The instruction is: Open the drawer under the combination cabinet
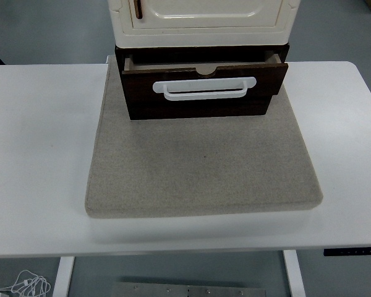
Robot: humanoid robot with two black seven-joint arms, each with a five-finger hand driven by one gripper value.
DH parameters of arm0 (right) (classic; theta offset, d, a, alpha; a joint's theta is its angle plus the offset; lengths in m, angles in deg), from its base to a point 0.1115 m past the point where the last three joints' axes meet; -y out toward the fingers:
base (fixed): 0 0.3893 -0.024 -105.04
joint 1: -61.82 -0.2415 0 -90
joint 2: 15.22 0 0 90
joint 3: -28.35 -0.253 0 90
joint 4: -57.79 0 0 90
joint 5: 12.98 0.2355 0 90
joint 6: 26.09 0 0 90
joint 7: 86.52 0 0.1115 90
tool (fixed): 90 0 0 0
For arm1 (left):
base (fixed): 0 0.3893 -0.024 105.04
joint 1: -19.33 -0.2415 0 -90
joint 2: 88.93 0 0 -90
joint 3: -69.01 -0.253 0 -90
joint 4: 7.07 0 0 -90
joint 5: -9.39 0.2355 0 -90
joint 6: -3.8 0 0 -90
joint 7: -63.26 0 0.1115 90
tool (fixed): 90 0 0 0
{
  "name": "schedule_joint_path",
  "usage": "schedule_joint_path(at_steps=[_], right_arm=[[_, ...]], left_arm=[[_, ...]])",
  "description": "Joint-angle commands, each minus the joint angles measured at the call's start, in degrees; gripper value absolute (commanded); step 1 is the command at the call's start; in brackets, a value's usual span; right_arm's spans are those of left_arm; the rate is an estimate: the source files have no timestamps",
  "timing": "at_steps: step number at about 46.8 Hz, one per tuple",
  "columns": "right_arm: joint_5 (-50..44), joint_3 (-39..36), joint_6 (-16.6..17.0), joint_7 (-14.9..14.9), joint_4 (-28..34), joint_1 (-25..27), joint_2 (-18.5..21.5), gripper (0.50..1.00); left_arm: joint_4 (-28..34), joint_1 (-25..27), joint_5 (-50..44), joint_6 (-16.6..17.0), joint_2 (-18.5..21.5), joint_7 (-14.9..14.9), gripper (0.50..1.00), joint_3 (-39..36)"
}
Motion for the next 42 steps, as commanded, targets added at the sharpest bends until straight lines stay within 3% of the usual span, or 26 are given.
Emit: schedule_joint_path(at_steps=[1, 10, 18, 27, 37, 42], right_arm=[[0.0, 0.0, 0.0, 0.01, 0.0, 0.09, 0.0, 0.926], [0.0, 0.0, 0.0, 0.01, 0.0, 0.09, 0.0, 0.926], [0.0, 0.0, 0.0, 0.01, 0.0, 0.09, 0.0, 0.926], [0.0, 0.0, 0.0, 0.01, 0.0, 0.09, 0.0, 0.926], [0.0, 0.09, 0.0, 0.01, 0.0, 0.09, 0.0, 0.926], [0.0, 0.18, 0.0, 0.01, 0.0, 0.18, 0.0, 0.926]], left_arm=[[-3.36, -0.35, -3.4, 3.7, 1.45, -1.74, 1.0, -0.34], [-8.64, -8.42, -10.26, 12.67, 2.77, -2.71, 1.0, -0.69], [-11.1, -17.3, -13.07, 14.78, 3.3, -7.54, 1.0, -0.51], [-14.79, -24.51, -19.75, 20.31, 2.42, -10.09, 1.0, -0.69], [-16.02, -31.45, -26.95, 23.3, -2.15, -11.5, 1.0, -0.51], [-16.02, -34.27, -29.16, 23.39, -4.25, -13.61, 1.0, -0.69]])
